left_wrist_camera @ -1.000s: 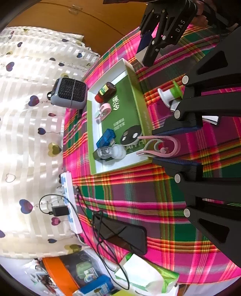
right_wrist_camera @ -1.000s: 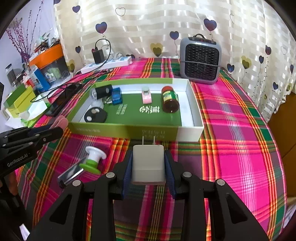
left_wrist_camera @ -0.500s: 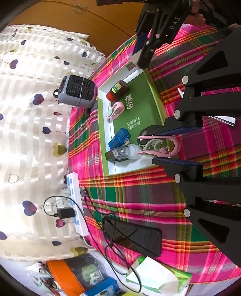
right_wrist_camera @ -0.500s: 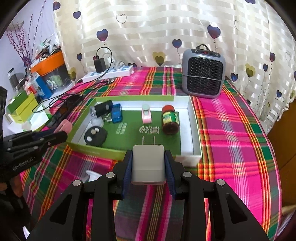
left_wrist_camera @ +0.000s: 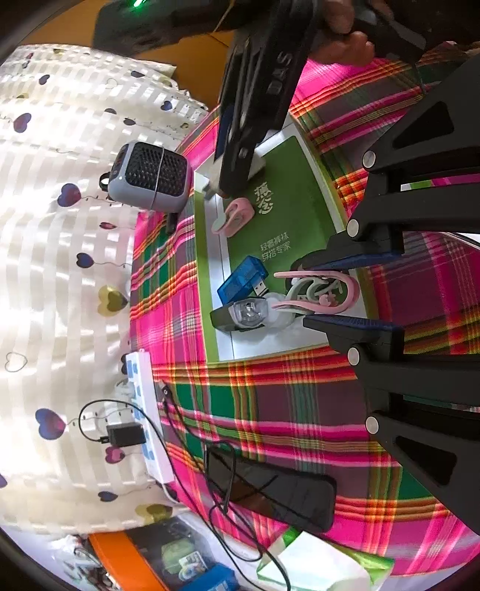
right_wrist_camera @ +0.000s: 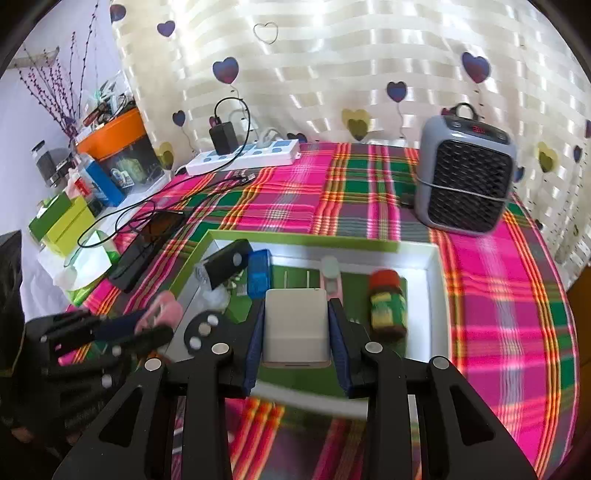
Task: Organize rigid objects
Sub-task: 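Carry the pink hook and white charger over the green box, then lower the pink hook and white charger into the box and open both grippers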
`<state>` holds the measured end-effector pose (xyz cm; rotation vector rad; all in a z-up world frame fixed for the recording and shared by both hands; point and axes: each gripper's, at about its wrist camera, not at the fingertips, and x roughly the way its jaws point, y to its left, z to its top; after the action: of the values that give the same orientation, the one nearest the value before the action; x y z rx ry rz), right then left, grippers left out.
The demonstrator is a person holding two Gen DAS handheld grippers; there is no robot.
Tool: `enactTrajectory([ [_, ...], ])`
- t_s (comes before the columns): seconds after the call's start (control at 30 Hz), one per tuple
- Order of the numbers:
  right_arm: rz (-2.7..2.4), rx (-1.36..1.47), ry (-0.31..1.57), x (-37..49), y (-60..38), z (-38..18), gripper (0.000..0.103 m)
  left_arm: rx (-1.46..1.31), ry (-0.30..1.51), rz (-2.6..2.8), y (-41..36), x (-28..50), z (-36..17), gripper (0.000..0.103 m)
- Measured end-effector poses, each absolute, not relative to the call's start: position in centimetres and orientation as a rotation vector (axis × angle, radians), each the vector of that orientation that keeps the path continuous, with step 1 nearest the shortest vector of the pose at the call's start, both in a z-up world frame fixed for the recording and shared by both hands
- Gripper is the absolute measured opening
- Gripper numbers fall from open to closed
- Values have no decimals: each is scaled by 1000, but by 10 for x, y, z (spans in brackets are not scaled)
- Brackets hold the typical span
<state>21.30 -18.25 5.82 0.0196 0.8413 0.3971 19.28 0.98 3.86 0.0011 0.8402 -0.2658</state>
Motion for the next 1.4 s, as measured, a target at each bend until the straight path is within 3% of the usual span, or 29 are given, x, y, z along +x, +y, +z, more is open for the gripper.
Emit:
enactTrajectory([
  [1.4, 407, -45, 946, 280, -145, 19, 35, -20, 875, -275, 7, 215, 22, 22],
])
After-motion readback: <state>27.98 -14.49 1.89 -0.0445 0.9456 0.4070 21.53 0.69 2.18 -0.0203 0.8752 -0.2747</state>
